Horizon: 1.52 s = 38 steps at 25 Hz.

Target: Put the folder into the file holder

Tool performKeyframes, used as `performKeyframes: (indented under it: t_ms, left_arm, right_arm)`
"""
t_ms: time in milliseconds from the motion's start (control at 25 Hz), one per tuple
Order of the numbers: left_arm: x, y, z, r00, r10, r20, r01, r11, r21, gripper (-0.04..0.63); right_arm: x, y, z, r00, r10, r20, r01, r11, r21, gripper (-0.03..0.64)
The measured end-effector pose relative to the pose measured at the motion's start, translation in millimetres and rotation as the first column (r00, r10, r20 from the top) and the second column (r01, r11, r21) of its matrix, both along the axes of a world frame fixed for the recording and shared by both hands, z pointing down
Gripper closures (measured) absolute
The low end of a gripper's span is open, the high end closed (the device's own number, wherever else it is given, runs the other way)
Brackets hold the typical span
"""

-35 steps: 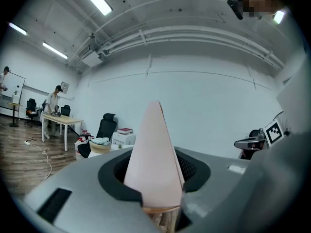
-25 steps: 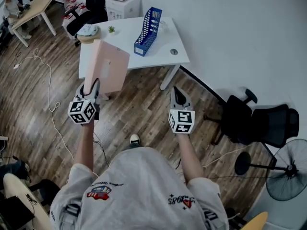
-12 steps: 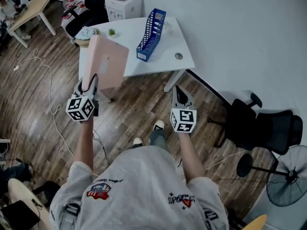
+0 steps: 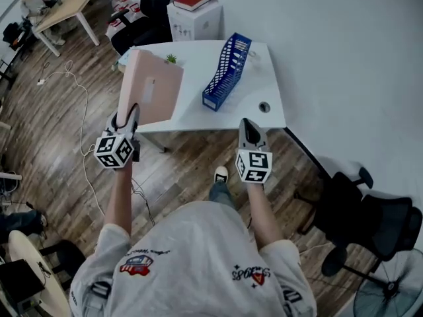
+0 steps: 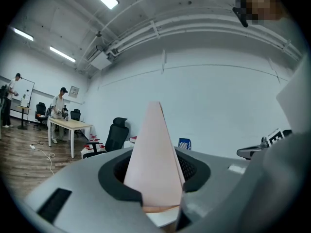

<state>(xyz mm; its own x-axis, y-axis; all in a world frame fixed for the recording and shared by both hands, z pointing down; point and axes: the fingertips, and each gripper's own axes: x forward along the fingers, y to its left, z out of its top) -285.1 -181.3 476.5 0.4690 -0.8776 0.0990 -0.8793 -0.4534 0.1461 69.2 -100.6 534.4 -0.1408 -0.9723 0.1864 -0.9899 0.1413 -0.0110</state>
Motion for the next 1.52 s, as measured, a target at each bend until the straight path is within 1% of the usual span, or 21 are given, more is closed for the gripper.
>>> performKeyframes:
  t_ms: [120, 400, 520, 640, 880, 960, 1200, 1360, 1520]
  left_arm:
    - [9.6, -27.9, -7.1, 0.999, -0.047, 0.014, 0.047, 0.999, 0.009, 0.446]
    - [34.7, -92.8, -27.7, 0.990, -0.139, 0.008, 0.139, 0.990, 0.019, 0.446]
    - [49.6, -114.4, -34.8, 0.988, -0.156, 0.006, 0.156, 0.987, 0.024, 0.447]
    - [63.4, -129.8, -41.5, 0.988, -0.154, -0.008, 0.154, 0.987, 0.033, 0.446]
    - [73.8, -148.3, -45.1, 0.992, -0.124, -0.010, 0.124, 0.992, 0.026, 0.446]
    - [76.5, -152.1, -52.3, 0.995, -0.103, -0.010, 0.103, 0.994, 0.035, 0.448]
    - [85.0, -150.6, -90.5, 0.999, -0.022, -0.027, 0.025, 0.994, 0.103, 0.448]
    - [87.6, -147.7, -120.8, 0.999, 0.029, -0.044, -0.022, 0.988, 0.151, 0.448]
    - [99.5, -142.4, -148.8, 0.993, 0.104, -0.060, -0.091, 0.979, 0.184, 0.448]
  right_arm:
    - [15.0, -49.5, -0.5, 0.999, -0.042, 0.022, 0.042, 0.999, 0.003, 0.624]
    - [55.1, -158.5, -7.5, 0.991, -0.127, 0.049, 0.127, 0.992, 0.000, 0.624]
    - [70.7, -190.1, -9.9, 0.987, -0.153, 0.057, 0.154, 0.988, 0.000, 0.624]
    - [84.8, -212.4, -9.4, 0.985, -0.161, 0.065, 0.161, 0.987, -0.005, 0.624]
    - [95.8, -227.0, -3.1, 0.987, -0.127, 0.096, 0.128, 0.992, -0.005, 0.624]
    - [97.6, -229.2, -3.6, 0.988, -0.117, 0.103, 0.118, 0.993, -0.002, 0.624]
    - [98.7, -233.2, 2.9, 0.990, -0.088, 0.107, 0.090, 0.996, -0.010, 0.624]
    - [94.7, -231.8, 7.8, 0.991, -0.072, 0.109, 0.074, 0.997, -0.013, 0.624]
    - [93.2, -231.9, 4.6, 0.993, -0.058, 0.103, 0.059, 0.998, -0.005, 0.624]
